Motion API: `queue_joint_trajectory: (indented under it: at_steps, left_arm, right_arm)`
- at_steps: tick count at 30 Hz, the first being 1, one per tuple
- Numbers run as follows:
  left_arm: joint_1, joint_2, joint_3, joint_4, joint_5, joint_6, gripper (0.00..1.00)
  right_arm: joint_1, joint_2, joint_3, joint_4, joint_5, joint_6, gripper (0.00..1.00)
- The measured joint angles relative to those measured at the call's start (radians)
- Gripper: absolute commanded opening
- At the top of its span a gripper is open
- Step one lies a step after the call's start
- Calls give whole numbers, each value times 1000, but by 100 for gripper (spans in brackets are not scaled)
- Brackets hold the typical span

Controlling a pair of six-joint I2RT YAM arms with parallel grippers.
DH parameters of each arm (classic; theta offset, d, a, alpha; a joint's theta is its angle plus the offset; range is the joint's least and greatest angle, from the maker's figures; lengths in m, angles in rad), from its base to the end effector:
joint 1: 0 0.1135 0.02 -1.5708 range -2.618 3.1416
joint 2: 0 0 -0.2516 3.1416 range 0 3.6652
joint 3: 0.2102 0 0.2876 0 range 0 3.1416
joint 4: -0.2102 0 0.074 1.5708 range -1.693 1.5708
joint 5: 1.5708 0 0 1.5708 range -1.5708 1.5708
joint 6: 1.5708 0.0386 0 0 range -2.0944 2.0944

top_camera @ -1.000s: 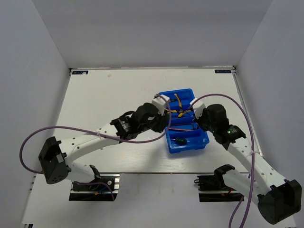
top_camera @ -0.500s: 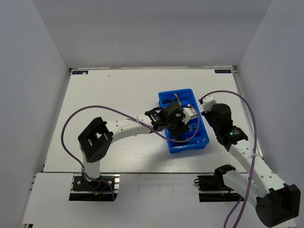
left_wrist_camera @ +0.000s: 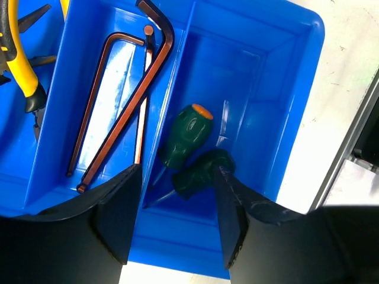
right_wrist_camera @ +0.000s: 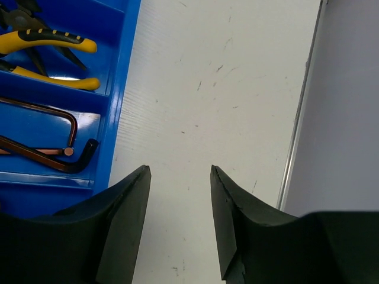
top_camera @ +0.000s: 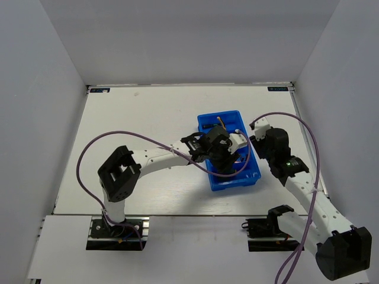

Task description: Sort the tools into containers

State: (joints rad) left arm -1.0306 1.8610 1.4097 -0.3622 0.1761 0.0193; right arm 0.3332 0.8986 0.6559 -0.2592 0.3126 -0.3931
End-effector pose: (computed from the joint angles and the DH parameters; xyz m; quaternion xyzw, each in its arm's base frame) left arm 0.2247 -0.3879 0.2045 0.4920 0.7846 -0.2499 0.2826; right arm 0.2381 0.0698 0.2477 -0.2278 0.8228 -0.1490 0.4989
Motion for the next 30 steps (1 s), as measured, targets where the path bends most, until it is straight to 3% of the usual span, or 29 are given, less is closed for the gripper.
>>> queue_joint_trajectory:
  at_steps: [1,3,4,5,8,12,15,19,25,30]
  left_arm:
    - [0,-2,0,0,0,0,61]
    - [0,-9,-1,0,-2,-3,41]
    - [0,-18,-1,0,-7,-7,28]
    - [0,-29,-4,2,-19,-15,1]
    - [3,-114,-43,8,-108,-52,0]
    - [21,-333,-146,-5,-322,-121,80]
    - [61,-499,-200,-43,-482,-171,85]
    - [121,-635,-288,-80,-612,-202,85]
    - [154,-722,-504,-133,-666,-217,85]
    - [171,-766,-561,-160,-668,-223,85]
  right_arm:
    - [-5,1,0,-6,-5,4,51]
    - [-16,6,1,-14,-19,18,46]
    - [-21,9,3,-20,-30,24,44]
    - [-26,14,6,-29,-42,32,42]
    - [-38,48,30,-51,-93,55,36]
    - [-51,160,125,-103,-212,85,41]
    - [-53,277,227,-130,-279,111,47]
    - [-55,420,335,-141,-323,143,50]
    - [-69,588,460,-164,-349,182,49]
    - [-87,684,555,-166,-363,207,48]
